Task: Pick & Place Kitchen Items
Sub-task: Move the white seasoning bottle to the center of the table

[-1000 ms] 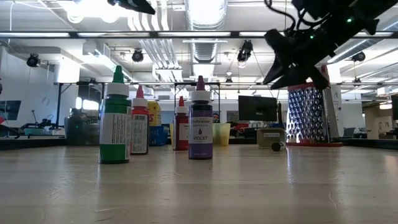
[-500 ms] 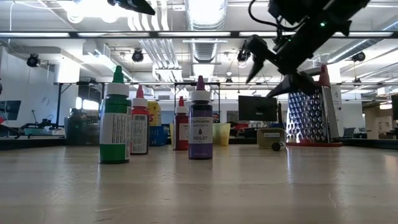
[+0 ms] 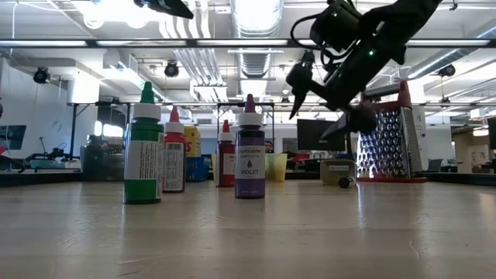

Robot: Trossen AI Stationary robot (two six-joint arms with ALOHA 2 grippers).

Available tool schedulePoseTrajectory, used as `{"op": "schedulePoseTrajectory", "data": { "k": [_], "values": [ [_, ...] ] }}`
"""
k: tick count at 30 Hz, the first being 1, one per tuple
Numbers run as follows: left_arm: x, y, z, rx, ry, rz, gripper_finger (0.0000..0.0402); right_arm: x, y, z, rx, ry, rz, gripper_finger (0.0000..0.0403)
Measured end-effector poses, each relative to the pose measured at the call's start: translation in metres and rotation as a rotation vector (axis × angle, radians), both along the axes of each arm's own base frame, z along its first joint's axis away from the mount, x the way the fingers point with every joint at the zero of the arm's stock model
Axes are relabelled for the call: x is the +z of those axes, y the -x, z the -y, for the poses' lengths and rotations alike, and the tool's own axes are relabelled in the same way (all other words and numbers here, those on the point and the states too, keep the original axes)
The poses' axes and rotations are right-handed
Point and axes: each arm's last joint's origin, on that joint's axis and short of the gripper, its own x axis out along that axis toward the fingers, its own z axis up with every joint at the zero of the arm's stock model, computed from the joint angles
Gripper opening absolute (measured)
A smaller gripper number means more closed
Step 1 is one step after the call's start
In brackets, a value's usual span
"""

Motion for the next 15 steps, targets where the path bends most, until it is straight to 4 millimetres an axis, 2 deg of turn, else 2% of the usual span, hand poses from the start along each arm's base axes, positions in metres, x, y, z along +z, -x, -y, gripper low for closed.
{"op": "schedulePoseTrajectory", "data": {
  "k": [3,6,11,15],
  "values": [
    [0.000,0.000,0.000,0.000,0.000,0.000,0.0022,-0.002,-0.001,-0.002,-0.012,-0.025,0.020,0.0384],
    [0.000,0.000,0.000,-0.001,0.000,0.000,0.0022,0.003,0.005,-0.006,0.085,-0.001,-0.083,0.0384],
    [0.000,0.000,0.000,-0.001,0.000,0.000,0.0022,0.030,0.017,-0.016,0.546,0.169,-0.298,0.0384],
    [0.000,0.000,0.000,0.000,0.000,0.000,0.0022,0.049,0.033,-0.030,0.762,0.216,-0.322,0.0384]
  ]
}}
